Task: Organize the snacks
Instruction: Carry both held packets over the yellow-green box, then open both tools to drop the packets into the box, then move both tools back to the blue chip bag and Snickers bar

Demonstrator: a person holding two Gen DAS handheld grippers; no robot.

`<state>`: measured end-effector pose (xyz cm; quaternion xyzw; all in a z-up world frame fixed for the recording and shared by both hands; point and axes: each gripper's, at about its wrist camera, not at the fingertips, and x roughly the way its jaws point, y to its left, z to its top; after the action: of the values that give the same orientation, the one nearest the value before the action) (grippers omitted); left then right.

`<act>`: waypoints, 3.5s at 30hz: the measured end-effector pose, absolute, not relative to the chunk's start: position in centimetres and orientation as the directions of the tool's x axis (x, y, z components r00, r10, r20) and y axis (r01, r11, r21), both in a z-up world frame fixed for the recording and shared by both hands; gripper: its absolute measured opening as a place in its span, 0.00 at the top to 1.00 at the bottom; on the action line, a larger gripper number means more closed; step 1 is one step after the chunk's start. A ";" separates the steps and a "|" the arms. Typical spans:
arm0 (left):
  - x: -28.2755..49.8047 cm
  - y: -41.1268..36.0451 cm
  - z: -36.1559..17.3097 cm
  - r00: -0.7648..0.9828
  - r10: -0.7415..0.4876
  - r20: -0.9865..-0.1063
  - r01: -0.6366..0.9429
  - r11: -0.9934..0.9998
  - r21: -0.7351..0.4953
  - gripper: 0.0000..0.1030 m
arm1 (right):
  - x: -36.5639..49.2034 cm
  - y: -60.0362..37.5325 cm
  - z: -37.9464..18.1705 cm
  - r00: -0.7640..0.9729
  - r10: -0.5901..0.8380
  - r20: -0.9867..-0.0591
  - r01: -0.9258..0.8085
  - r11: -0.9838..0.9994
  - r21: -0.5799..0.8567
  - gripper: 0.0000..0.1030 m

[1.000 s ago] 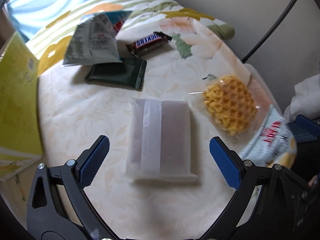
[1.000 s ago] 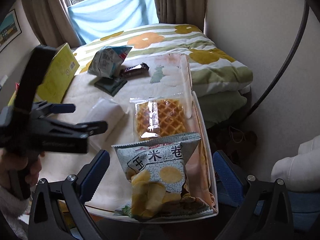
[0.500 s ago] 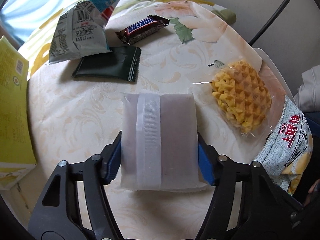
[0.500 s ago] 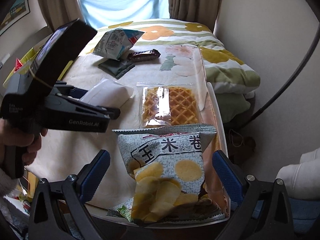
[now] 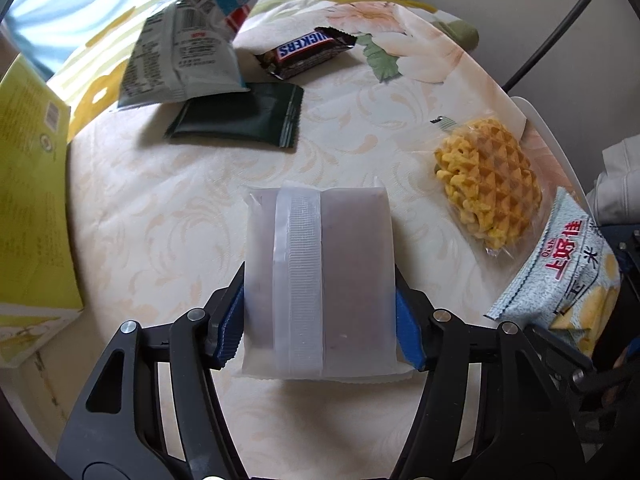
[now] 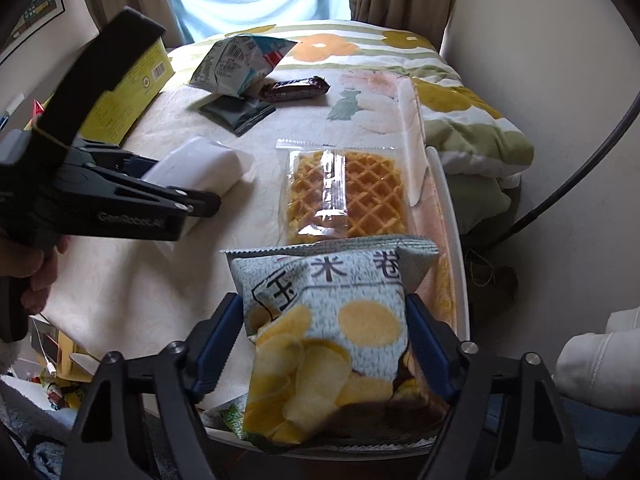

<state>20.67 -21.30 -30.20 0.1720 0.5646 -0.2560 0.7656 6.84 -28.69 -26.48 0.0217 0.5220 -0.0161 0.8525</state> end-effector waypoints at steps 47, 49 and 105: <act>28.6 5.5 -9.9 0.618 -0.130 -0.776 0.117 0.990 -0.073 0.42 | 23.9 -14.7 -10.1 0.662 0.264 -0.701 -0.213 0.964 0.161 0.38; 30.4 7.5 -10.3 0.606 -0.121 -0.786 0.107 0.992 -0.070 0.42 | 25.9 -12.4 -9.9 0.659 0.280 -0.698 -0.237 0.958 0.161 0.38; 34.6 14.4 -14.8 0.492 -0.106 -0.864 0.155 0.987 -0.034 0.00 | 37.0 -1.6 -13.5 0.537 0.333 -0.775 -0.243 0.941 0.236 0.01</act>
<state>34.62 14.36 -14.76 0.0242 0.4983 -0.0756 0.8634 37.05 -1.65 -13.53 0.0499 0.4521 0.1646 0.8752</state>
